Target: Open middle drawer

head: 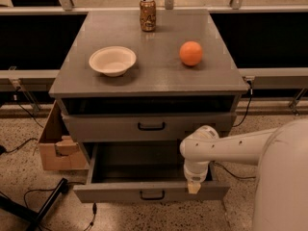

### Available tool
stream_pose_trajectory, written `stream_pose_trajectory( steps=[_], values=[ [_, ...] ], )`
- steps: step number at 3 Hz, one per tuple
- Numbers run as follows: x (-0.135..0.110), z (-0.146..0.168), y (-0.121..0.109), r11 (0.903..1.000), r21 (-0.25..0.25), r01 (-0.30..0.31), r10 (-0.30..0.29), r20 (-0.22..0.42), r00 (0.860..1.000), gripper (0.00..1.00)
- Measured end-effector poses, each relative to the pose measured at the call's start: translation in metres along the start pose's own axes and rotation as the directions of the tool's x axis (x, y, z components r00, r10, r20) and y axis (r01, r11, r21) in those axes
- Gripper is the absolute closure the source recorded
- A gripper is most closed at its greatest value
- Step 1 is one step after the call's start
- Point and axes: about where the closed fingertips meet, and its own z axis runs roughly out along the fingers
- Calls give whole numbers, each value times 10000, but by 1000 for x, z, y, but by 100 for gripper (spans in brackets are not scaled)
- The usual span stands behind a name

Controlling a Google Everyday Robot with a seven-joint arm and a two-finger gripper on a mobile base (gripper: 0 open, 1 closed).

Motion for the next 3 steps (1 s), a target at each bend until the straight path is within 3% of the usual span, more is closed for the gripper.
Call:
stream_pose_trajectory(
  steps=[3],
  values=[
    [1,4,3,10000,-91,3,-3,-24,10000,16]
  ],
)
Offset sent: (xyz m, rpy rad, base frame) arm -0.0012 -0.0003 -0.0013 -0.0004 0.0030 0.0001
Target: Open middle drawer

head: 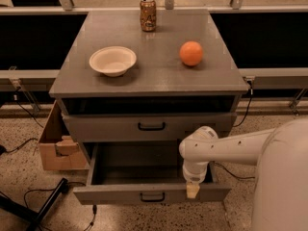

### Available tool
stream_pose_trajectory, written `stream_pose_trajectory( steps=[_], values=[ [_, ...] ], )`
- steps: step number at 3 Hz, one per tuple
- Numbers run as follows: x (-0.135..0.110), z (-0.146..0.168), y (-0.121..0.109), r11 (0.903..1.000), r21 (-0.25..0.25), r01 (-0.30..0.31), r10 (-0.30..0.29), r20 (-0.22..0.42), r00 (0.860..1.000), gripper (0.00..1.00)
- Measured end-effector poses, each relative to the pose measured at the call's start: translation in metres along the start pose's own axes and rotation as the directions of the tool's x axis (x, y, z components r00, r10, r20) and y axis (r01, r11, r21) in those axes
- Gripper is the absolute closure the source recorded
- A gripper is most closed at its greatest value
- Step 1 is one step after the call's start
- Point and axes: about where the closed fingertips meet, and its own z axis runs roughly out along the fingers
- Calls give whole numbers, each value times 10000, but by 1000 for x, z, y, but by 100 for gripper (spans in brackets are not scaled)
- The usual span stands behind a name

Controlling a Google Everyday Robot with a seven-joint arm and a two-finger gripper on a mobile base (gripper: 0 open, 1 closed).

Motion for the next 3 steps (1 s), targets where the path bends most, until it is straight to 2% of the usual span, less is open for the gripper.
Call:
stream_pose_trajectory(
  steps=[1,2,3],
  values=[
    [0,1,1,10000,-28,2,-2,-7,10000,0],
    [0,1,1,10000,-29,2,-2,-8,10000,0],
    [6,9,40,9977,-620,-271,294,367,9989,26]
  ],
)
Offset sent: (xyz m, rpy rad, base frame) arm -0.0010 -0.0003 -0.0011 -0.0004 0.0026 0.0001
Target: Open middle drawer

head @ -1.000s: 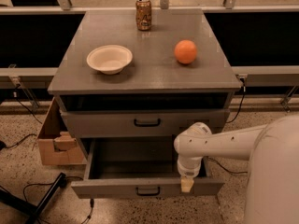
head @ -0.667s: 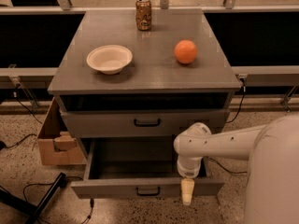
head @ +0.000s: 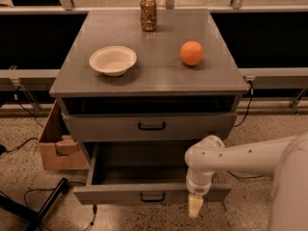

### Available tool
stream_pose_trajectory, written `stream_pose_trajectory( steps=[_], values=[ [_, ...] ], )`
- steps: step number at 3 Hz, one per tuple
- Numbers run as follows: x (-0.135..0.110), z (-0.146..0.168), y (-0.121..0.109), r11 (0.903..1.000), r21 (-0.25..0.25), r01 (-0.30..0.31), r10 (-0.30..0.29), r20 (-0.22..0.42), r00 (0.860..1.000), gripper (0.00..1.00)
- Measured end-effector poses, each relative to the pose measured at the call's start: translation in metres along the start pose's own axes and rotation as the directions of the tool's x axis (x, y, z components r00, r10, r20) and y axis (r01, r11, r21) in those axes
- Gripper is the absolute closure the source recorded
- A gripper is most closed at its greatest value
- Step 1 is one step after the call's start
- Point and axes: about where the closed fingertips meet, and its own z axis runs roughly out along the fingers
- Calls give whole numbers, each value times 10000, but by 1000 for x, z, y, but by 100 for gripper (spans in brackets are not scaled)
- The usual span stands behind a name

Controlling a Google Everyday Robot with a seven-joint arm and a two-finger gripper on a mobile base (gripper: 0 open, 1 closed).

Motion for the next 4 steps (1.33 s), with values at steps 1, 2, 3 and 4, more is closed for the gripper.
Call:
stream_pose_trajectory(
  steps=[1,2,3,4],
  values=[
    [4,4,63,9968,-735,-325,349,325,9989,49],
    [3,2,77,9955,-888,-336,368,344,9987,72],
    [3,-1,77,9955,-888,-337,369,343,9987,95],
    [3,-2,77,9955,-889,-337,368,343,9987,0]
  ],
)
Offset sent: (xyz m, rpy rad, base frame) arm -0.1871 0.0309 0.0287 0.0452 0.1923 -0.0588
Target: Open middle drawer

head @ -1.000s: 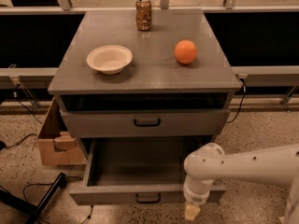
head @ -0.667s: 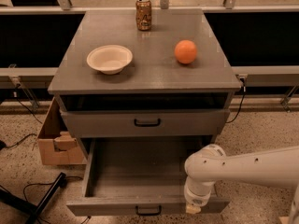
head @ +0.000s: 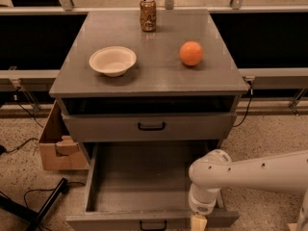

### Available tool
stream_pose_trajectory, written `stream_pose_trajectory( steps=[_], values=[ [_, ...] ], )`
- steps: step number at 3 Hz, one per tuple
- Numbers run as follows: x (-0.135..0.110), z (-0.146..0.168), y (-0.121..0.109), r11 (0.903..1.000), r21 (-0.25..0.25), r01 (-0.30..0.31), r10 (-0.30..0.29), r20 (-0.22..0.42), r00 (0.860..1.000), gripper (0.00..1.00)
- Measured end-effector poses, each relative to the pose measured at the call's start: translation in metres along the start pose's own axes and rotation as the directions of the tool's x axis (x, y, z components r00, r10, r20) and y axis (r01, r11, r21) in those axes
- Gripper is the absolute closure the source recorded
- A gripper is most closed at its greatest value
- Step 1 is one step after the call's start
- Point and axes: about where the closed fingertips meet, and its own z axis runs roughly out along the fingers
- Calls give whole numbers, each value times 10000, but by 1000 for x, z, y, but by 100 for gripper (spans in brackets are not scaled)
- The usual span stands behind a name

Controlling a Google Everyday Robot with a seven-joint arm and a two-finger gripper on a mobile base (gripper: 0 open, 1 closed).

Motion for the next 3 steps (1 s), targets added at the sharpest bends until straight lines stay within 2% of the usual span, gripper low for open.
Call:
stream_pose_trajectory(
  steps=[1,2,3],
  values=[
    [0,0,0,10000,-4,-1,1,1,10000,0],
    [10,12,28,9993,-360,-75,80,147,9999,19],
    [23,26,75,9944,-1030,-231,267,332,9991,42]
  ],
)
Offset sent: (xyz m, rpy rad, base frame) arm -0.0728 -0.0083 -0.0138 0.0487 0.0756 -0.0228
